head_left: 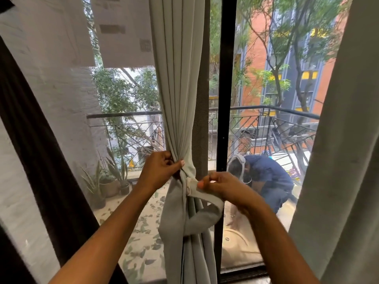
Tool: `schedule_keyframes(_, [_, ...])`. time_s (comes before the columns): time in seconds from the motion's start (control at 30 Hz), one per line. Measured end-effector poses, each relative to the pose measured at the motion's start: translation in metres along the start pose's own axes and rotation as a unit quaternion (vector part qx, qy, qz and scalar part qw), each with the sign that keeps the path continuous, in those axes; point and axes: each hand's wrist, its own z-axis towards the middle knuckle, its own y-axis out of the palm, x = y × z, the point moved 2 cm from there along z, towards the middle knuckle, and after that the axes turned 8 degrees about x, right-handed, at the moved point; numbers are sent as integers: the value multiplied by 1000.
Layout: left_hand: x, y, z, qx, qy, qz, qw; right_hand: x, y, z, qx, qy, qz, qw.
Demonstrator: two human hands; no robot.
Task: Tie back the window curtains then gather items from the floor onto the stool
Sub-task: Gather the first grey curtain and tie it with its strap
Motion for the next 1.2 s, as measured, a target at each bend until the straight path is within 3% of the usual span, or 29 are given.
schedule_keyframes(0.1, [-3, -3, 1, -3, -11, -20, 1000, -23, -24, -11, -43, -57, -233, 970])
schedule_keyframes(0.17, [-3, -3, 0, -14, -12, -29, 999, -31, -38, -13, -48, -84, -321, 942])
schedule_keyframes(0.33, [5, 1, -10, -10, 21, -18, 1000, -46, -64, -25, -49, -67, -412, 907])
schedule_keyframes(0.43, [1, -3, -6, 16, 16, 6, 1000, -50, -84, -32, -34, -70, -379, 922])
schedule_keyframes(0.5, [-2, -9, -3, 15, 6, -7, 1000, -42, -94, -23, 6, -69, -411, 909])
schedule_keyframes(0.67, [1, -11, -7, -3, 6, -24, 1000, -3, -77, 0, 166, -70, -518, 836])
schedule_keyframes(0.83, [7, -10, -13, -3, 16, -29, 999, 25, -60, -42, 327, -4, -448, 832])
schedule_keyframes(1.07, [15, 1, -17, -26, 14, -45, 999, 26, -52, -19, 412, 76, -490, 764])
schedule_keyframes(1.1, [16, 1, -17, -25, 12, -47, 998, 21, -48, 0, 425, 74, -473, 768])
schedule_keyframes(1.13, [17, 2, -17, -25, 7, -44, 999, 15, -40, 20, 417, 44, -427, 801])
schedule_keyframes(1.17, [17, 2, -17, -24, 7, -39, 999, 10, -28, 40, 365, 14, -315, 876])
schedule_keyframes(1.2, [16, 1, -16, -21, 7, -31, 999, 6, -11, 56, 239, -12, -142, 960])
